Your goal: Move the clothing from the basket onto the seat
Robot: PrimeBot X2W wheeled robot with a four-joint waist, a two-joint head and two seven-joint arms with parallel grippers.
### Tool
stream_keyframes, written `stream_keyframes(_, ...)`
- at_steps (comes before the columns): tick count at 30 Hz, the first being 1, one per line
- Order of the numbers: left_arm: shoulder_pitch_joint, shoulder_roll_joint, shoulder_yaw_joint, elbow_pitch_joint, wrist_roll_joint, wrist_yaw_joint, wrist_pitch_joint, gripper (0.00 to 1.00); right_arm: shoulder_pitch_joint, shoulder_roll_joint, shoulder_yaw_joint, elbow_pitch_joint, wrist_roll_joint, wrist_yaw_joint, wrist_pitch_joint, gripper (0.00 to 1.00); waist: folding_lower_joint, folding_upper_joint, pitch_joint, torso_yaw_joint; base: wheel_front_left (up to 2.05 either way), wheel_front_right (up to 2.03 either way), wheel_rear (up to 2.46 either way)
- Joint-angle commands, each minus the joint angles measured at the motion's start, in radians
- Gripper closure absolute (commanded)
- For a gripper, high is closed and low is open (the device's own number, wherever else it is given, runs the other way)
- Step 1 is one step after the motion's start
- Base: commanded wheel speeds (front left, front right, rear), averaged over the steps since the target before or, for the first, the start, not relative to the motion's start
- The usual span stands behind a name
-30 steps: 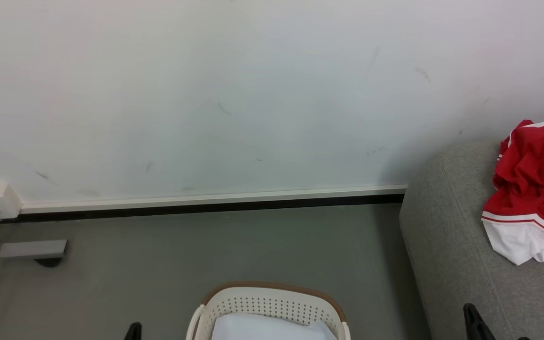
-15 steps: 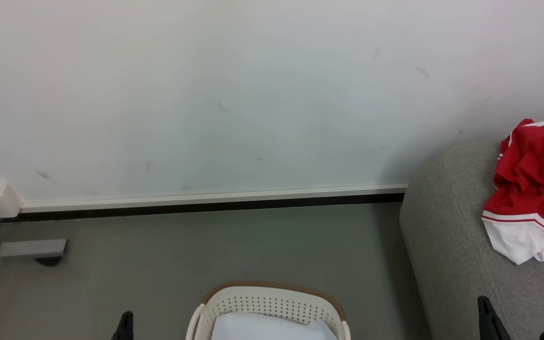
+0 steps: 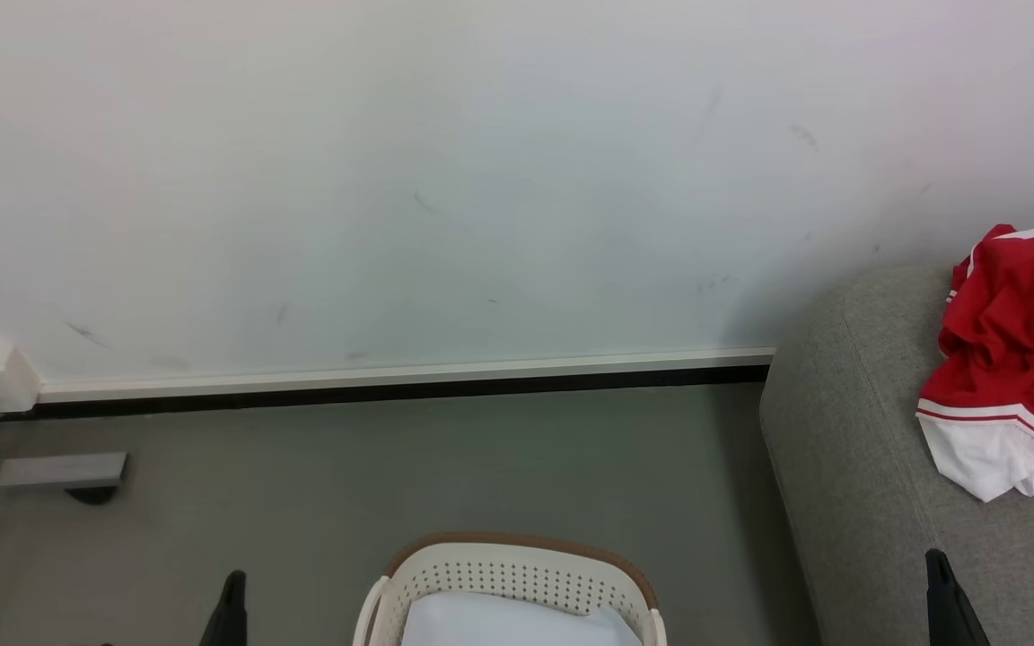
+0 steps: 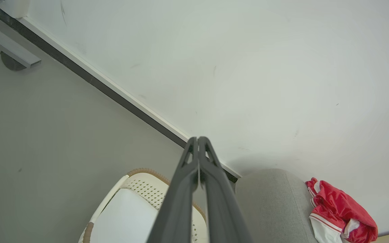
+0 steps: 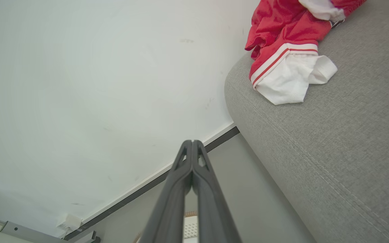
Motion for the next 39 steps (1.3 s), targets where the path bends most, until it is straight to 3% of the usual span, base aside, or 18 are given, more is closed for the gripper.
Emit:
stream_keyframes(1,-0.026,0.003,0.009,-0.013,-0.041,-0.001,0.007,1.00,-0.031,-0.009,-0.006,-0.018,0.037,-0.001,0.007,1.00,0.0000,0.0000,0.000,0.000,0.00,0.00,0.00)
stream_keyframes(39,-0.094,-0.009,0.045,-0.016,-0.443,-0.002,0.119,1.00,-0.073,-0.015,-0.045,-0.042,0.461,-0.001,0.118,1.00,0.0000,0.0000,0.008,0.002,0.00,0.00,0.00)
